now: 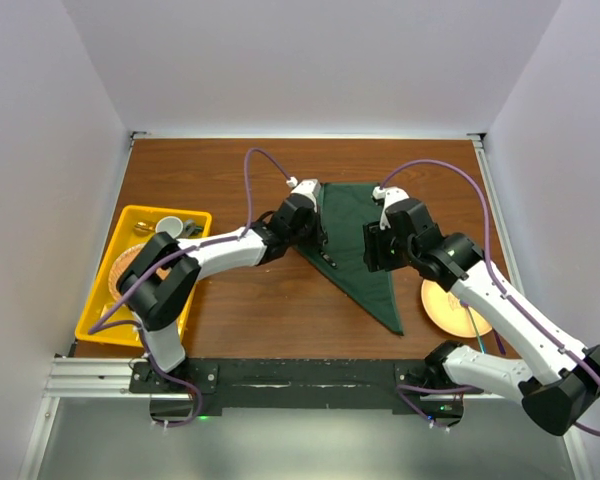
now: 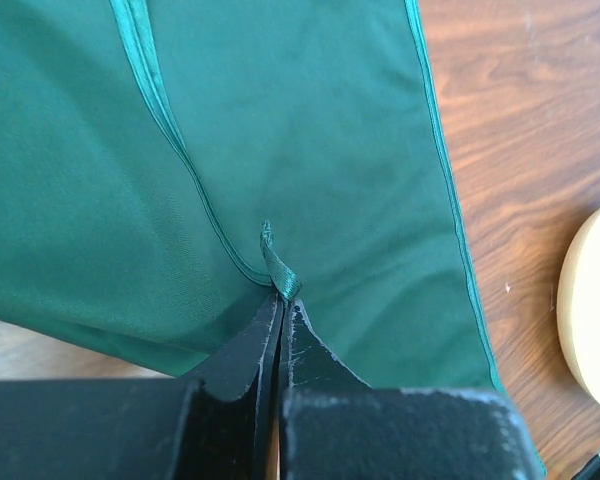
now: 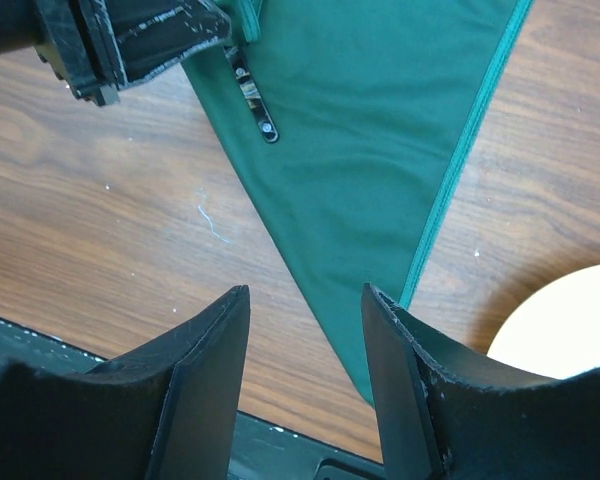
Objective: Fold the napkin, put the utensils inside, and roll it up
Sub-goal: Fold the napkin
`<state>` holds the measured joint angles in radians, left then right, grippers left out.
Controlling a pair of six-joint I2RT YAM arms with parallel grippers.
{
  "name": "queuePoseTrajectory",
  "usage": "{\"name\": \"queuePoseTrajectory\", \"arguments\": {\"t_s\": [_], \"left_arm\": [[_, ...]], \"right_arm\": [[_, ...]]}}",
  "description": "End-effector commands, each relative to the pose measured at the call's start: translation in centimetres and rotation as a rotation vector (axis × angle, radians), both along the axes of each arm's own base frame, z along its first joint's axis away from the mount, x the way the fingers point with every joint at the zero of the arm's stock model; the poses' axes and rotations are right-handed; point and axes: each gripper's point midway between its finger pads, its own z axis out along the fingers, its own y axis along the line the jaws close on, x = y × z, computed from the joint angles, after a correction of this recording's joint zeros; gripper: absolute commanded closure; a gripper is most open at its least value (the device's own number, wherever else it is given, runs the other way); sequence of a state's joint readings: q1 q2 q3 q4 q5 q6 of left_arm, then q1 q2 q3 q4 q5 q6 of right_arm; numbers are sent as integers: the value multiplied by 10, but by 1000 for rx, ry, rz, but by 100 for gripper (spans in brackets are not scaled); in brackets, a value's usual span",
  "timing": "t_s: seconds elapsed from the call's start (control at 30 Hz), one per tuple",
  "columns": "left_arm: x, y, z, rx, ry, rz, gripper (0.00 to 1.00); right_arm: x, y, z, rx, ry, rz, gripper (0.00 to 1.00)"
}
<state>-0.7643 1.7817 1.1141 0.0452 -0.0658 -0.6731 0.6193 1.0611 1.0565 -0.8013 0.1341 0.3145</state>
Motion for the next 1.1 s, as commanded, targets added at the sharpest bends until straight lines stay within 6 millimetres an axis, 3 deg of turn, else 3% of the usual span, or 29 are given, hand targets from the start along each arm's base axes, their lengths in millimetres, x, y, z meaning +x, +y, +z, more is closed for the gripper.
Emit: {"name": "queuePoseTrajectory", "arguments": {"t_s": [0.0,0.4,0.47,0.57,0.6,0.67,0.7,0.73,0.8,0.83,0.9,0.97,1.07], "left_arm": [[-2,-14,3,-40,-23,-2,98],[-19,-10,-19,-16,16,-21,98],[-20,-9,-19,-17,12,-16,94],[-25,-12,-14,-48,3,-49,78],[-28,-12,-12,-57,6,-58,64],[-33,-16,7,-108,-7,-85,52],[-41,-17,14,-137,0,-115,41],[-43,-17,41,-192,-43,-125,37],[-43,-10,61,-222,-75,-116,33],[-45,-6,74,-237,-87,-117,33],[-39,4,80,-264,-68,-103,37],[-28,12,75,-266,-60,-79,44],[-17,10,58,-265,-19,-88,64]], "right_arm": [[-1,-3,1,9,-13,-19,47],[0,0,0,27,-9,-16,46],[0,0,-2,24,-4,-17,46],[0,2,-7,26,11,-24,46],[1,0,-11,18,15,-37,46],[3,0,-17,24,39,-72,45],[4,2,-19,35,51,-77,45],[6,5,-19,53,55,-81,43],[13,6,-29,90,83,-100,43],[12,12,-32,124,113,-84,43],[20,7,-47,139,159,-120,44],[23,11,-54,172,194,-126,43],[30,26,-62,216,241,-102,44]]}}
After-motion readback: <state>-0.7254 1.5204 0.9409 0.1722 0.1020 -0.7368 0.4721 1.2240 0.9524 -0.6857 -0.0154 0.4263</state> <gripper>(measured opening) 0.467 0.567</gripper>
